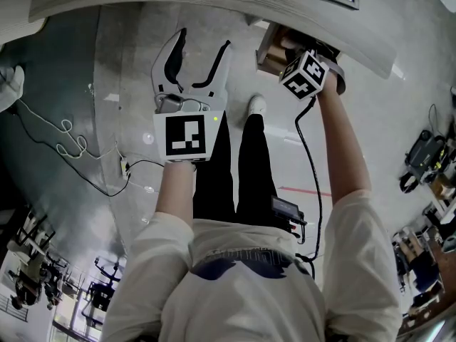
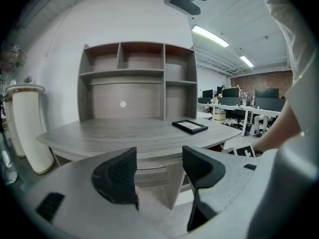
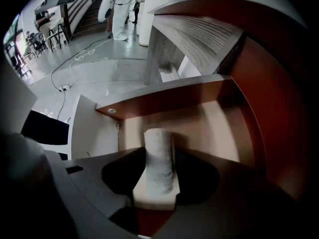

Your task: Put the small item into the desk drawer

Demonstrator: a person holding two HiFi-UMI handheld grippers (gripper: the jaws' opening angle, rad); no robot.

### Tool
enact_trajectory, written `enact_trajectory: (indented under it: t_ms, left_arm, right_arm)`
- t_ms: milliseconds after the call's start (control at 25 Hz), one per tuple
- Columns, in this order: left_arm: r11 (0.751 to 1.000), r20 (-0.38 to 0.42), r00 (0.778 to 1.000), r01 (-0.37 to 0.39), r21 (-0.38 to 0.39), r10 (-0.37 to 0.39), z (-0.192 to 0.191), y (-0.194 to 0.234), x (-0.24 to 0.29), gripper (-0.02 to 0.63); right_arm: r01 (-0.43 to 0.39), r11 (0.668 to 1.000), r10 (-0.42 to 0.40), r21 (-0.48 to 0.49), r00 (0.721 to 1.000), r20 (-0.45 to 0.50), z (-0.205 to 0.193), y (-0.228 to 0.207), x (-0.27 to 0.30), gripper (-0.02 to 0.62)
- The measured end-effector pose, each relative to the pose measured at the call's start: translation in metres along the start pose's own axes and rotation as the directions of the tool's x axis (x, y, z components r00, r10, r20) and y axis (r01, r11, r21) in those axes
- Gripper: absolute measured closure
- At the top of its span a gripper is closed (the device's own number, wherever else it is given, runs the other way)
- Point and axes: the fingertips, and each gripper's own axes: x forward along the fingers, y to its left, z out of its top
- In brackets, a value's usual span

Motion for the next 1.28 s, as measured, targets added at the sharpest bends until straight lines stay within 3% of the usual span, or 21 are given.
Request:
enact_trajectory:
  t_ms: [640, 1280]
  left_arm:
    - [1.000, -0.013, 1.000, -0.001, 0.001, 0.001, -0.005, -0.001, -0.002, 0.337]
    - [1.000, -0.005, 1.000, 0.012, 0.007, -0.012, 0.004, -0.010, -0.001, 0.337]
  right_arm:
    - [-0.088, 0.993, 0.085, 0.078, 0.996, 0.037, 0.004, 0.006, -0.005, 0.377]
    - [-0.100, 0.983, 0.082, 0.151, 0.989, 0.121, 0.010, 0.000, -0.024, 0.377]
